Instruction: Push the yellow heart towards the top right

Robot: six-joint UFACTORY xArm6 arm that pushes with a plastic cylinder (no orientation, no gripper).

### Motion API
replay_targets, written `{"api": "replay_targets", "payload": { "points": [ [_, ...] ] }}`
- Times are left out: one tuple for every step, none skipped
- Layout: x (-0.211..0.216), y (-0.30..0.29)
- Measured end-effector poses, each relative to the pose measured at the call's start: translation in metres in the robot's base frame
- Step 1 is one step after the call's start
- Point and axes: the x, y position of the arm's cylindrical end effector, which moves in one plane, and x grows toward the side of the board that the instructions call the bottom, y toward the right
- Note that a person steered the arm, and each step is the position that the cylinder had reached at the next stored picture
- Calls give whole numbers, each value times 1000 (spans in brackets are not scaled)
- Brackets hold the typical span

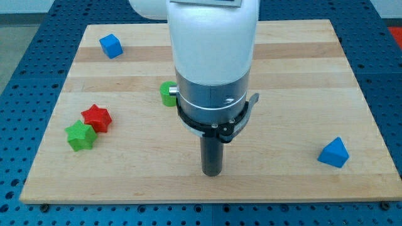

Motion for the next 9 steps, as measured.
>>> {"api": "replay_targets", "payload": {
  "points": [
    [-59,1],
    [-69,1],
    [-87,1],
    [-134,43],
    [-186,99],
    [-237,140],
    [-257,148],
    [-255,136],
    [-216,133]
  ]
}}
